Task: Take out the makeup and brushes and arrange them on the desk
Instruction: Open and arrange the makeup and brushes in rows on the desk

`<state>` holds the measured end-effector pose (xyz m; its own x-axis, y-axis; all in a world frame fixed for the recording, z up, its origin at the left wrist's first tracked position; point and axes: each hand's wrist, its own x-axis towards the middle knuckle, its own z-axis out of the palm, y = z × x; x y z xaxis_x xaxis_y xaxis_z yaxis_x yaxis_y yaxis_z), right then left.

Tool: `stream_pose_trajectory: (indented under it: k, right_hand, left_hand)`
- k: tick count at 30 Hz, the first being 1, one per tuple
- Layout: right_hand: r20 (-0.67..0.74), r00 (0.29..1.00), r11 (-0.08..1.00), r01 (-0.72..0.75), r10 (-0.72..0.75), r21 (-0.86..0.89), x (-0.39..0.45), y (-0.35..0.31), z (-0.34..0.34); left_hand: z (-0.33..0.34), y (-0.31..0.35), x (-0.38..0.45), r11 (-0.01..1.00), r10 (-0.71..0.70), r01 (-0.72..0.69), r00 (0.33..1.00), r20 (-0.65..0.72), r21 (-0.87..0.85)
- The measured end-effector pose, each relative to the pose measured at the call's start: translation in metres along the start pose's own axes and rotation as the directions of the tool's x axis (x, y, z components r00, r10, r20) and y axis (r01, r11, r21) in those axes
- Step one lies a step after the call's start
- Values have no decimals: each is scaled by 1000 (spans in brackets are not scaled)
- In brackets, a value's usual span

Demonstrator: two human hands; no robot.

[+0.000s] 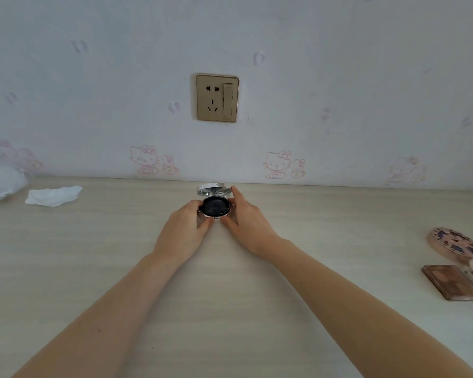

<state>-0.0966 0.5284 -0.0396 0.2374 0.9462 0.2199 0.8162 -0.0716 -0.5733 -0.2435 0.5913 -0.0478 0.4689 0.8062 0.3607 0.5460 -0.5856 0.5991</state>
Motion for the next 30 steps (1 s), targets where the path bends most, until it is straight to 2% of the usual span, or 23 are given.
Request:
stream_pose_trajectory:
  k: [7,15,18,25,30]
  right_hand:
    - [-10,1000,999,-17,17,28,-4,-1,-1]
    - [5,999,998,-32,32,-54,-22,-1,-7]
    - [22,999,993,-38,41,-111,-43,8,-21]
    - [-2,994,954,-103,107,-281,-115,50,-87]
    - [-94,987,918,-158,132,-363,-172,83,-144]
  left_hand:
    - [-1,-3,-2,999,-33,33,999,-6,-1]
    - [-2,4,-16,996,-23,28,998,-62,90]
    - [-4,19,-30,990,51,-39,995,-90,136]
    - [20,89,-62,985,160,-163,985,58,52]
    - [59,144,-78,972,235,-237,964,122,-5]
